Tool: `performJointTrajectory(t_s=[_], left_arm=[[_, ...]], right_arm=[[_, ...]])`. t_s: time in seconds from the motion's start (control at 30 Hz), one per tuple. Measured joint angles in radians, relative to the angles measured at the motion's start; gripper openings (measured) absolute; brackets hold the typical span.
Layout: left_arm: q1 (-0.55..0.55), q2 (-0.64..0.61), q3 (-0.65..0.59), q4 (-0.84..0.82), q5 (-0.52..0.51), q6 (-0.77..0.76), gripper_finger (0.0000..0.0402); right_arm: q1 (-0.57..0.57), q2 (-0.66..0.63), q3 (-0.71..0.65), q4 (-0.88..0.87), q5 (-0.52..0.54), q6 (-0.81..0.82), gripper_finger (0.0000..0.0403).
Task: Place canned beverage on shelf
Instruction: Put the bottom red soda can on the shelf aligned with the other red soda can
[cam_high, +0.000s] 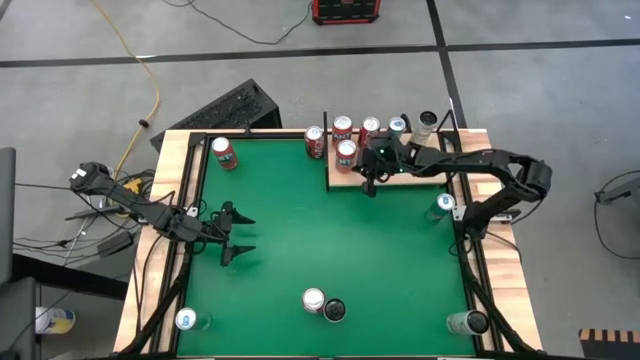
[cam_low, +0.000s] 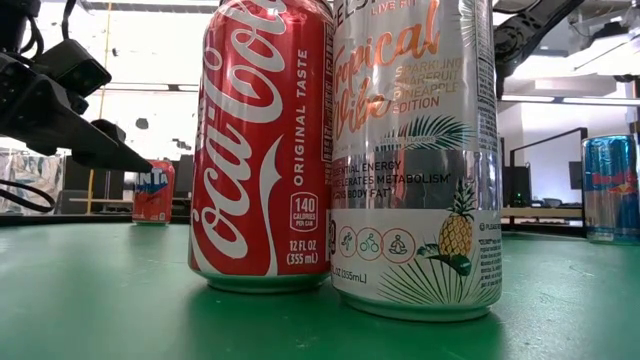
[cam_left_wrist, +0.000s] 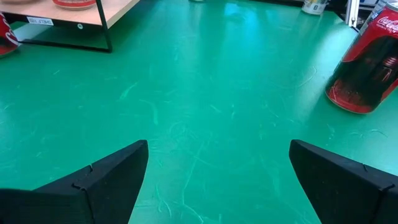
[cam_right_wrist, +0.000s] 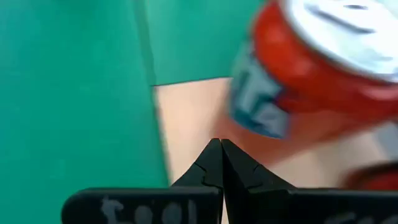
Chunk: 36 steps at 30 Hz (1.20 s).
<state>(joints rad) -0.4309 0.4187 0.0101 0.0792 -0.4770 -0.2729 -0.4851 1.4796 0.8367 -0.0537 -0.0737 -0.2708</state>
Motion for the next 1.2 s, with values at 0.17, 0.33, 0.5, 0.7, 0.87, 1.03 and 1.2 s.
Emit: performJointTrajectory(t_s=[0.17, 0.33, 0.5, 0.7, 0.87, 1.03, 1.2], left_arm=[[0.0, 0.0, 0.0, 0.0, 0.0, 0.0, 0.0376], [0.0, 0.0, 0.0, 0.0, 0.0, 0.0, 0.0376], [0.0, 0.0, 0.0, 0.0, 0.0, 0.0, 0.0376], [0.0, 0.0, 0.0, 0.0, 0.0, 0.0, 0.0376], [0.0, 0.0, 0.0, 0.0, 0.0, 0.0, 0.0376], [0.0, 0.0, 0.0, 0.0, 0.0, 0.0, 0.0376], [0.0, 0.0, 0.0, 0.0, 0.0, 0.0, 0.0376]], right_arm=[[0.006, 0.0, 0.003, 0.019, 0.077, 0.007, 0.0019], [0.005, 0.0, 0.003, 0.041, 0.076, 0.008, 0.0019], [0.005, 0.0, 0.003, 0.06, 0.077, 0.011, 0.002], [0.005, 0.0, 0.003, 0.091, 0.077, 0.017, 0.002], [0.012, -0.001, 0.003, 0.075, 0.074, 0.035, 0.002], [0.052, -0.001, 0.003, 0.076, 0.049, 0.034, 0.002], [0.073, -0.001, 0.003, 0.143, 0.049, 0.034, 0.002]])
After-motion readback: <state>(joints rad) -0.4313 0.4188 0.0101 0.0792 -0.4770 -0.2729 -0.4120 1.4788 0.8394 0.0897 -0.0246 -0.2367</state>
